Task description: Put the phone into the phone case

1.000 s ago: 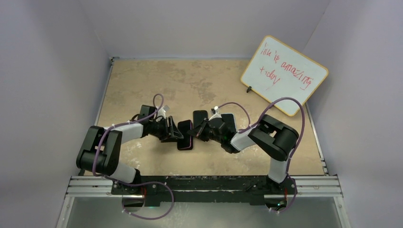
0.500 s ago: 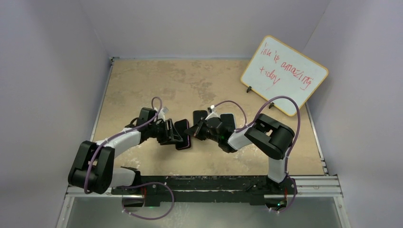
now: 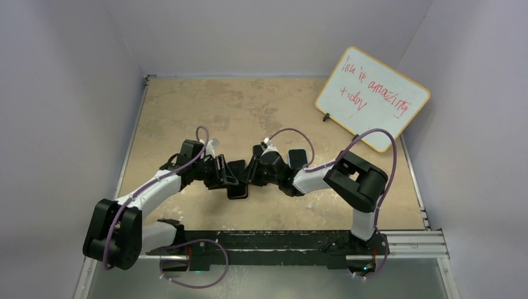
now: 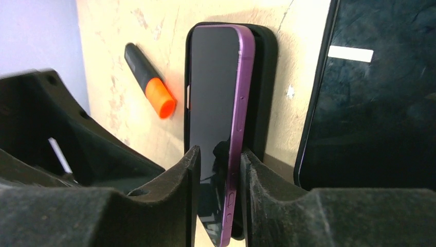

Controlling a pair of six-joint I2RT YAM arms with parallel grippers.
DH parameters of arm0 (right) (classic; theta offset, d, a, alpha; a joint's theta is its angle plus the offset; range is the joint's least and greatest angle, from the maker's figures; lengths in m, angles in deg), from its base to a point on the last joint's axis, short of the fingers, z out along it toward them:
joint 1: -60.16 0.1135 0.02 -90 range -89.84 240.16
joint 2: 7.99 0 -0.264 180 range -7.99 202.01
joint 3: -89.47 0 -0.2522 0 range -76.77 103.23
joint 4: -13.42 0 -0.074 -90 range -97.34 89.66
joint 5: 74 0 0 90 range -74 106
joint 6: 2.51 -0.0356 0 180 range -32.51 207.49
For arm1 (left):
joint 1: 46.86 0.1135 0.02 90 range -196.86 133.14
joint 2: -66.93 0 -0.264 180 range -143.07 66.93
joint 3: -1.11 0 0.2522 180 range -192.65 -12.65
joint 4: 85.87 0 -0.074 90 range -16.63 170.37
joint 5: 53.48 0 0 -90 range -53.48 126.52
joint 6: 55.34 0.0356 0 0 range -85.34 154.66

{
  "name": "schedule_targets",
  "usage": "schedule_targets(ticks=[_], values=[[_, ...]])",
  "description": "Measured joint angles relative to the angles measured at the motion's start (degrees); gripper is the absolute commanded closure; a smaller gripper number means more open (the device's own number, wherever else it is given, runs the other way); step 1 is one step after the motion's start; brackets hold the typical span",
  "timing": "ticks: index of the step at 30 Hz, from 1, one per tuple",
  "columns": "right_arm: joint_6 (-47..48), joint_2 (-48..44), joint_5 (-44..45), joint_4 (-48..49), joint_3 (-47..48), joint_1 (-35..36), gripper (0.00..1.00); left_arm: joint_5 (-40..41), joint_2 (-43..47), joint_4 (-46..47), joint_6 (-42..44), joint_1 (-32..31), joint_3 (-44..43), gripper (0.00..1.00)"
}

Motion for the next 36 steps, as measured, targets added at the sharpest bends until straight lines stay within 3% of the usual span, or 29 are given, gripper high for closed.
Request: schedule_targets(ticks=[5,10,22,36], values=[[3.2,-2.6,-0.1,-7.8,2.4,0.6,0.52,3.9,0.8,-4.6,2.2,1.1,-5.0,0.52],[6.0,-4.3,0.2,-13.6,4.8,0.5,0.5,6.5,0.8,-5.9,4.5,3.7,-7.9,0.52],[7.5,-7.0,1.4,-20.4,6.2,0.5,0.33,5.4,-8.0,-7.7,8.2,4.2,-12.2,0.5],[6.1,-7.1,1.3,-20.7,6.2,0.5,0.34,3.3,-14.8,-7.1,9.8,4.3,-12.4,0.5]])
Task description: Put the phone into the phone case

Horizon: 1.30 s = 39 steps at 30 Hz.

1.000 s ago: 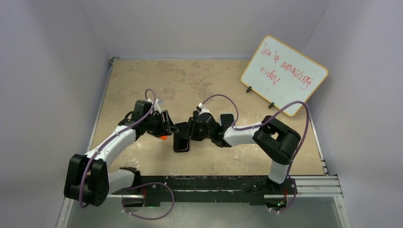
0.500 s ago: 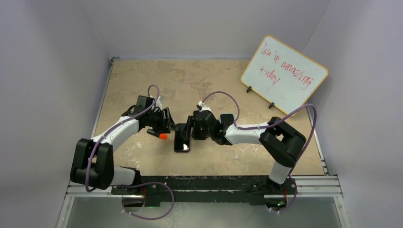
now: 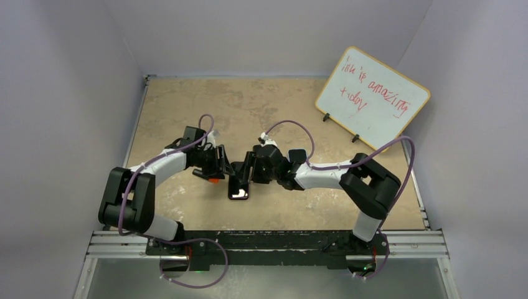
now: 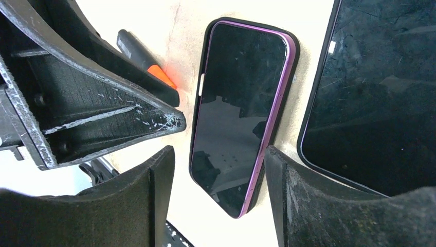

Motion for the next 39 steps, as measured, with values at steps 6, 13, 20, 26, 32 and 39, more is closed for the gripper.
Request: schedule_targets(ticks=[6,13,20,26,32,39], values=[[-0.9,2.2,0.0,1.1,0.0,0.2,0.29,-1.0,-1.2,1.6,0.0,0.0,0.0,0.5],[-1.3,3.4,0.7,1.1,1.1,1.2,0.25,-1.3,-4.1,1.4,0.1,0.0,-0.3,0.53],[-2.1,5.6,0.0,4.8,2.1,1.3,0.26,-1.1,-5.7,1.4,0.2,0.7,-1.3,0.59],[-3.5,5.6,-0.3,10.7,-0.7,1.1,0.26,-1.6,-6.6,1.5,0.2,1.5,-1.3,0.71],[-5.1,5.6,-3.1,18.5,-4.6,-0.2,0.29,-4.4,-6.4,4.4,-0.9,2.6,0.9,0.73],[-8.8,5.7,-8.0,30.0,-10.9,-3.0,0.29,-7.4,-4.3,9.0,-2.7,2.7,5.0,0.73]])
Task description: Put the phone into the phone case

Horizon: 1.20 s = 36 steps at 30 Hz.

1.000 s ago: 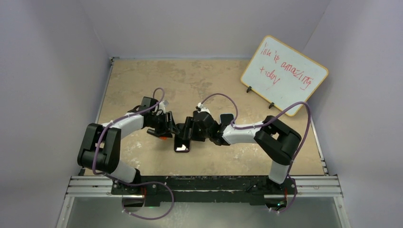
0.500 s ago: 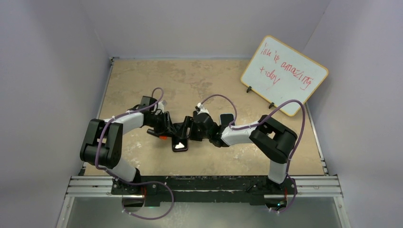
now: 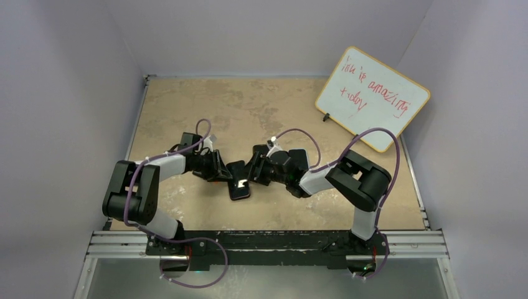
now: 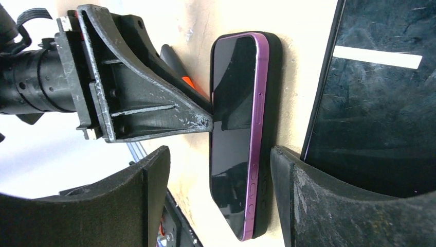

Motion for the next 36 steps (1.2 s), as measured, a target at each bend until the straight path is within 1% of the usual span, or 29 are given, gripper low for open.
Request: schedule_targets(ticks=[9,16,21,26,31,33,36], values=[[-0.8,0.0,-1.1,4.9,-1.7,-0.3,0.33,-0.4,1.8,2.5,-0.4,0.0,2.1,0.64],[-1.6,0.0,-2.6,10.1,-2.2,-0.3,0.33,0.5,3.4,0.7,-0.7,0.0,2.1,0.59],[-1.6,0.0,-2.9,10.8,-2.2,-0.3,0.33,0.5,4.3,-1.4,-0.7,-0.2,2.3,0.6],[-1.7,1.0,-3.1,11.6,-2.1,-0.3,0.33,0.6,4.5,-1.5,-0.8,-0.2,2.4,0.65],[-2.5,2.8,-5.2,12.5,-1.6,-0.1,0.33,-0.2,4.8,-3.2,-0.9,-1.3,3.3,0.7],[-2.5,2.8,-5.8,12.5,-1.6,0.1,0.35,-0.4,4.9,-3.6,-0.9,-1.5,3.4,0.71],[-2.4,2.8,-6.2,12.4,-1.4,0.2,0.43,-0.7,4.9,-3.6,-1.1,-1.5,3.4,0.72]])
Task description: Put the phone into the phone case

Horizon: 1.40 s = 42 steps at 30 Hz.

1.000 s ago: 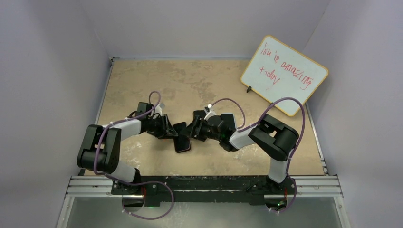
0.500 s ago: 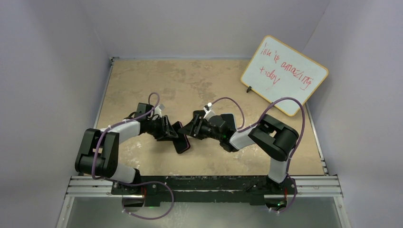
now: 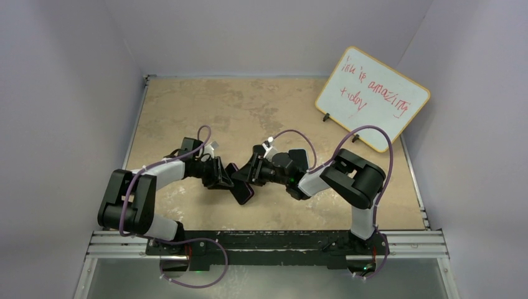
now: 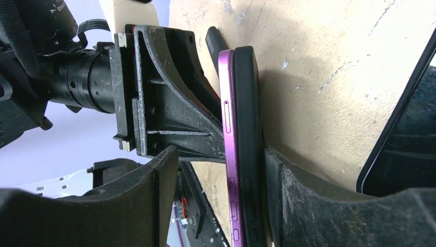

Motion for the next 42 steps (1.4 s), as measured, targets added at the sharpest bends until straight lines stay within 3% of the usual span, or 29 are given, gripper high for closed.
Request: schedule_targets(ticks=[7,10,11,15,18,23,27,30,42], values=[[0.5,0.0,-0.9,-1.1,0.0,0.0,0.68,-1.9,1.6,-0.4,-0.2,-0.2,0.0,0.72],[0.6,0.0,-1.1,-1.6,0.0,0.0,0.92,-2.3,2.3,-0.7,-0.2,-0.3,0.0,0.7],[0.7,0.0,-1.1,-1.8,0.0,0.0,0.96,-2.5,2.4,-0.8,-0.2,-0.3,0.0,0.69],[1.2,0.0,-1.3,-3.7,0.0,0.2,0.95,-2.8,2.4,-0.8,-0.2,-0.4,0.0,0.67],[1.8,-0.3,-1.2,-4.9,0.0,0.2,0.83,-2.9,2.4,-0.8,-0.2,-0.4,0.0,0.65],[2.7,-1.5,-1.0,-6.8,0.2,0.7,1.0,-2.8,2.4,-0.8,-0.2,-0.4,0.0,0.63],[2.8,-1.9,-1.0,-7.5,0.2,0.7,1.0,-2.3,2.6,-1.0,-0.1,-0.4,0.0,0.45],[2.8,-4.0,-1.0,-8.7,-0.2,0.3,1.0,-1.3,4.3,-1.5,-0.2,-0.3,0.0,0.38],[2.9,-18.4,-0.9,-16.1,-0.3,-5.6,1.0,-6.6,17.2,6.6,-8.9,-0.3,0.0,0.33]])
